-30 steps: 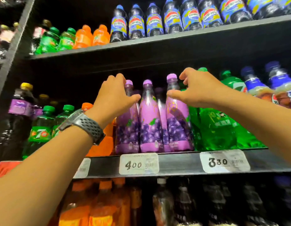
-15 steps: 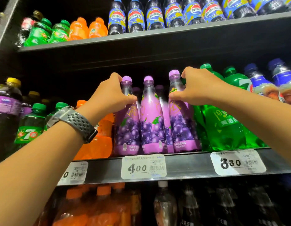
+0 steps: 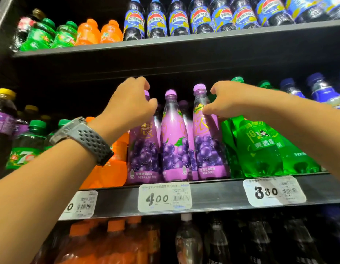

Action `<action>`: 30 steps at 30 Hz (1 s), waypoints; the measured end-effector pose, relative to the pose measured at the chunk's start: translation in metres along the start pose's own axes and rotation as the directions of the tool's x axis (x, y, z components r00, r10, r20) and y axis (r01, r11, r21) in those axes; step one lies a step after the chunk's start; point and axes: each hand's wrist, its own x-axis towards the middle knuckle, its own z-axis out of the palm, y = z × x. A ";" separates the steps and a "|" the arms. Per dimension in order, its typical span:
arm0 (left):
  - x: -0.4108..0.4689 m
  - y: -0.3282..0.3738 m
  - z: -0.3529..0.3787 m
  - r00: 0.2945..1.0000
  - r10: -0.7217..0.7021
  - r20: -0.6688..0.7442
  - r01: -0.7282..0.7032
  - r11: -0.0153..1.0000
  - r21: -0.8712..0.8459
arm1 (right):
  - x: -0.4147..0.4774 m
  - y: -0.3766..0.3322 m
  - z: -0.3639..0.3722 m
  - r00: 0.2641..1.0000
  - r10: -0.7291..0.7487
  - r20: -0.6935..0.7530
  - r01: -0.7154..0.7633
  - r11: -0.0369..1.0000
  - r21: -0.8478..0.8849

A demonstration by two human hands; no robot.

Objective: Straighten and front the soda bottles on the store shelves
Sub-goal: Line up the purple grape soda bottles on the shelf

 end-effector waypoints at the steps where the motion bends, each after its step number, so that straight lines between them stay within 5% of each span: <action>1: 0.000 0.008 0.001 0.999 0.035 -0.038 -0.035 0.999 0.006 | -0.001 -0.001 0.000 1.000 -0.014 -0.007 0.014 1.000 -0.019; 9: -0.005 0.043 0.029 0.990 0.103 0.100 -0.104 0.994 0.011 | -0.005 -0.011 0.014 0.995 -0.095 -0.003 0.095 0.994 -0.060; 18: 0.008 0.035 0.015 0.954 0.049 0.295 -0.012 0.992 -0.125 | 0.001 -0.008 0.009 0.998 -0.062 0.017 0.062 0.998 0.008; 21: 0.010 0.030 0.010 0.941 0.054 0.335 -0.001 0.987 -0.159 | 0.002 -0.011 0.007 0.989 -0.112 0.095 0.120 0.989 -0.088; 25: 0.008 0.030 0.012 0.945 0.032 0.327 0.031 0.982 -0.185 | 0.006 -0.007 -0.004 0.980 -0.072 0.184 0.073 0.997 0.006; 30: 0.009 0.034 0.014 0.946 0.035 0.321 0.017 0.988 -0.155 | 0.004 -0.009 0.005 0.993 -0.119 0.011 0.119 0.991 -0.067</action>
